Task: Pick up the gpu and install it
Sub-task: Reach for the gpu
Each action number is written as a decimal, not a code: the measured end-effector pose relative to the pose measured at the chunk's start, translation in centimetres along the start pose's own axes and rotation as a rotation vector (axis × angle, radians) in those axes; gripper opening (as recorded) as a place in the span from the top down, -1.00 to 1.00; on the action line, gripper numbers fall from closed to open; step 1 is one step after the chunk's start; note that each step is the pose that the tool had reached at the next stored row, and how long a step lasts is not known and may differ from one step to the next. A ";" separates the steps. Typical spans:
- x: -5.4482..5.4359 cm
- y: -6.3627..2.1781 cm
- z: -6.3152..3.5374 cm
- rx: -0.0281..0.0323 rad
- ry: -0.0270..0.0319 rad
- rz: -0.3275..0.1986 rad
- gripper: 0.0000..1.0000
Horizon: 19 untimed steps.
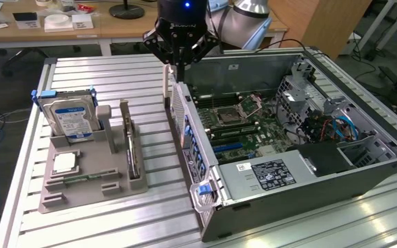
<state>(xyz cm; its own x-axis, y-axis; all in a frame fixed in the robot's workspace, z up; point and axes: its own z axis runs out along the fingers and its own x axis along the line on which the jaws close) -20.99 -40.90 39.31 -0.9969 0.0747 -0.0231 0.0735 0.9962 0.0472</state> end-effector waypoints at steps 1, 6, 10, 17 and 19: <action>0.2 -0.04 -0.01 0.0000 0.0000 0.000 0.79; 1.1 -0.18 -0.03 -0.0001 0.0003 -0.007 0.79; 1.9 -0.28 -0.06 -0.0004 0.0010 -0.019 0.79; 3.0 -0.51 -0.09 -0.0011 0.0022 -0.047 0.79; 3.4 -0.58 -0.10 -0.0013 0.0026 -0.056 0.79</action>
<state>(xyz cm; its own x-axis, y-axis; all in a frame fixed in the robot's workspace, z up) -24.38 -41.24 39.31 -0.9996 0.0190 -0.0232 0.0179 0.9987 0.0472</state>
